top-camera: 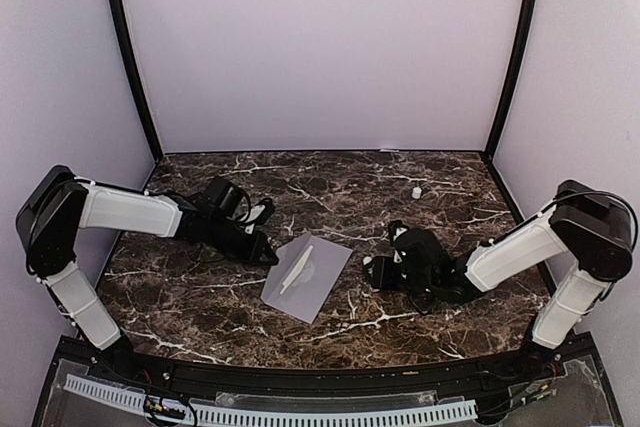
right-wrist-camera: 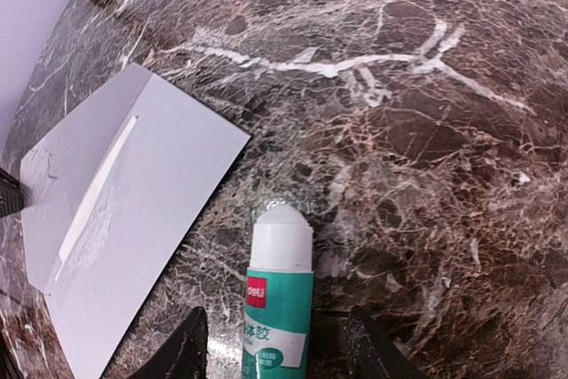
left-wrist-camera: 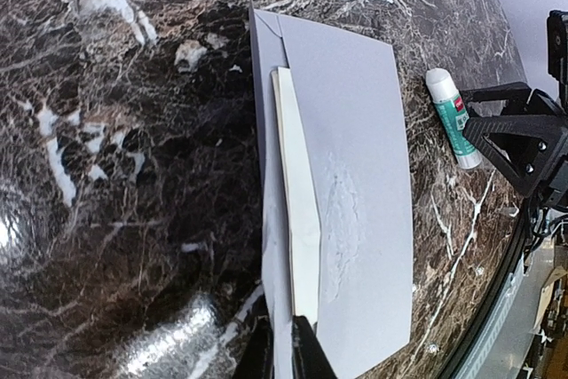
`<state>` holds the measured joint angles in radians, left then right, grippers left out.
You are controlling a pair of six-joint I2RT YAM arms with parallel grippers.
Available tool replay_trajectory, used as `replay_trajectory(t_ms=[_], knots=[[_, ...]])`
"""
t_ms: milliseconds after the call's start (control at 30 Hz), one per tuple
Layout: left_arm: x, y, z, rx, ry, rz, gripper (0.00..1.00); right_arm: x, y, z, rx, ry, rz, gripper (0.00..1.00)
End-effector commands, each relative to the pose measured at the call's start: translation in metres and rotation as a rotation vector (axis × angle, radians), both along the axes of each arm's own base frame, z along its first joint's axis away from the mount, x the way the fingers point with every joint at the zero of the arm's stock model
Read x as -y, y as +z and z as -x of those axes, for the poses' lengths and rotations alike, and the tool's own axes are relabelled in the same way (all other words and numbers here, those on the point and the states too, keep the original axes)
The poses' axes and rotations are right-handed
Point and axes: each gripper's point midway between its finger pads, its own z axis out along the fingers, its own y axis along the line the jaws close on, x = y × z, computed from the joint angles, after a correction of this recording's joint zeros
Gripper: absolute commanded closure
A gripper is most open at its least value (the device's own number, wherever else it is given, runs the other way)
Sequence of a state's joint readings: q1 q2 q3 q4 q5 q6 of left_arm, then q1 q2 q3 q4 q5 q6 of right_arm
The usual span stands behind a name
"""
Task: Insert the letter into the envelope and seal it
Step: Adjust the envelope at the center of the board.
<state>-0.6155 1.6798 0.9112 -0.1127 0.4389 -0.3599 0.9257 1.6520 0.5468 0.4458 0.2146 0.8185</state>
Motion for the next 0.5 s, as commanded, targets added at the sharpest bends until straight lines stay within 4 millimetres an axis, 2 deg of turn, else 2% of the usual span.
replay_trajectory(t_ms=[0,100,200,333,467], knots=[[-0.002,0.008,0.015,0.013,0.017,0.018,0.89,-0.011,0.017,-0.001,0.014,0.083,0.023,0.48],[0.003,0.003,0.036,-0.03,-0.003,0.058,0.79,-0.01,0.031,-0.002,0.037,0.1,0.053,0.45],[0.016,0.013,0.05,-0.018,-0.032,0.117,0.68,-0.014,0.053,-0.003,0.066,0.13,0.05,0.44],[0.025,0.028,0.053,0.018,-0.039,0.161,0.59,-0.026,0.069,0.001,0.058,0.191,0.033,0.44],[0.028,0.034,0.048,0.049,-0.034,0.18,0.57,-0.046,0.079,0.008,0.033,0.263,-0.022,0.49]])
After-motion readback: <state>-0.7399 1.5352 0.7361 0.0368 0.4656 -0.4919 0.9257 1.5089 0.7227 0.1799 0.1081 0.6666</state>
